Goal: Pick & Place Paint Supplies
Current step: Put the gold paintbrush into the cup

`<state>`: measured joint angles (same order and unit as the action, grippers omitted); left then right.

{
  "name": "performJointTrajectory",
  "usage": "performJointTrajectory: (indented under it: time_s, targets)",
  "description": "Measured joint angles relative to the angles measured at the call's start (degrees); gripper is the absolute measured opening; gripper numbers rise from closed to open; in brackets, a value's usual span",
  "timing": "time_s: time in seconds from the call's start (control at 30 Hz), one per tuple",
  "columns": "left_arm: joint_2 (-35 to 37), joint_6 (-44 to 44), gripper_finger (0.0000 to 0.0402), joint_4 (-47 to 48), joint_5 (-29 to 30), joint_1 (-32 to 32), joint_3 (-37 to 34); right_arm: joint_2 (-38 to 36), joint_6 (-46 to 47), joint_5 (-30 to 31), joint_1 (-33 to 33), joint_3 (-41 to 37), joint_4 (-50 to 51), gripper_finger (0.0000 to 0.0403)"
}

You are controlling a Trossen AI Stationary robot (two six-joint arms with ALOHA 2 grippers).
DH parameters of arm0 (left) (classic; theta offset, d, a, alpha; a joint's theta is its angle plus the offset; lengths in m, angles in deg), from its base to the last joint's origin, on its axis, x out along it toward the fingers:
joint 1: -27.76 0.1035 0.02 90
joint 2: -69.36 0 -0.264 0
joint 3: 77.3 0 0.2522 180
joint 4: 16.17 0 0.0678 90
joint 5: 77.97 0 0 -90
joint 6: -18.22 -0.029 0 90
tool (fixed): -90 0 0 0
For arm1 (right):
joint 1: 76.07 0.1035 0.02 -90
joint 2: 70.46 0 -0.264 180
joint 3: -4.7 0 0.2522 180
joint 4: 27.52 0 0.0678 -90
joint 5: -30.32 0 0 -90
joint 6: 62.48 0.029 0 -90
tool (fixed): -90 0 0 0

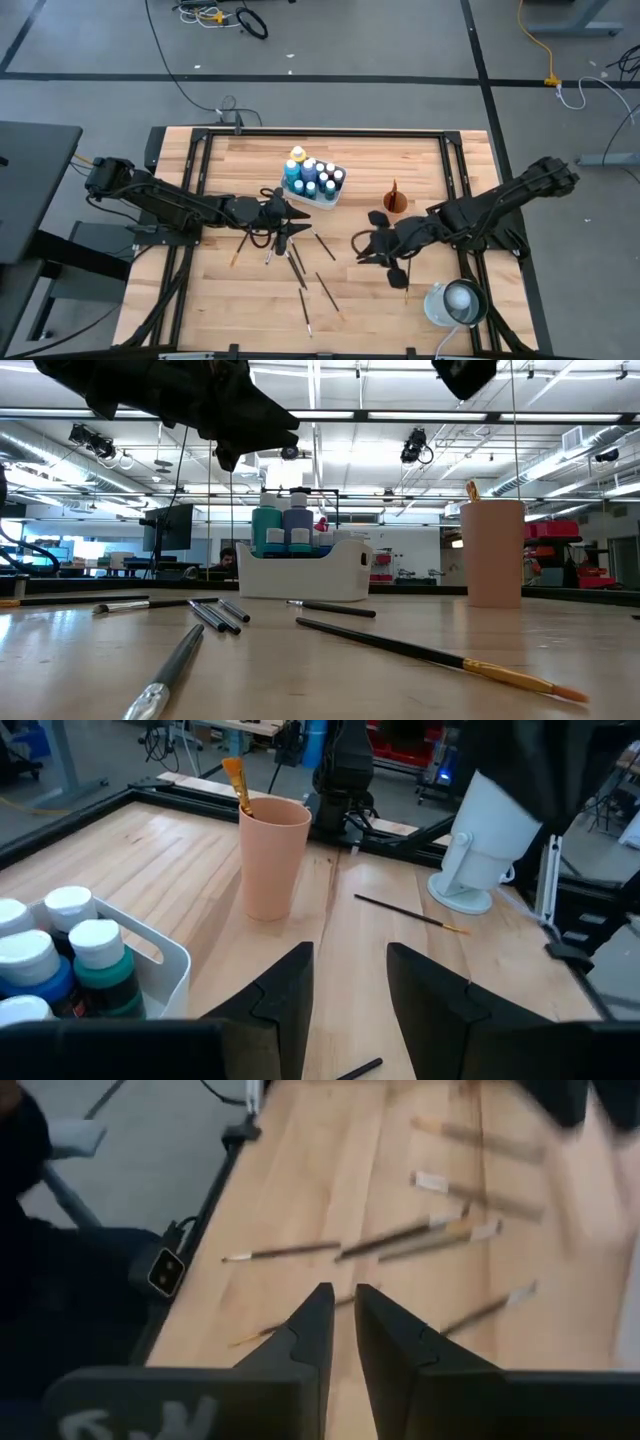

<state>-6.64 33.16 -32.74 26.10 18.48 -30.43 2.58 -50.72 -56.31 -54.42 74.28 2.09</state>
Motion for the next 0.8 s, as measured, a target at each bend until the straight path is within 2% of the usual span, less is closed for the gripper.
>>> performJointTrajectory:
  time_s: [0.17,0.33,0.57,0.67,0.8]
  targets:
    - [0.0,-2.52,0.0138,0.02,0.0,0.01,0.0,3.4,8.57,-2.54,0.0,0.0,6.45,0.0066]
    - [0.0,-1.96,0.0138,0.0,0.0,-0.01,0.0,7.4,14.89,-3.57,-0.05,0.0,14.42,0.0106]
    - [0.0,-1.9,0.0138,0.43,-0.02,-0.01,0.0,11.55,24.46,-14.8,-1.03,0.0,26.02,0.0149]
    - [0.0,-1.89,0.0138,0.44,0.0,-0.01,0.0,13.25,21.8,-16.07,-0.98,0.0,30.2,0.0155]
    - [0.0,-1.8,0.0138,1.11,-0.2,-0.04,0.01,14.77,9.78,-13.51,0.11,0.0,34.28,0.0151]
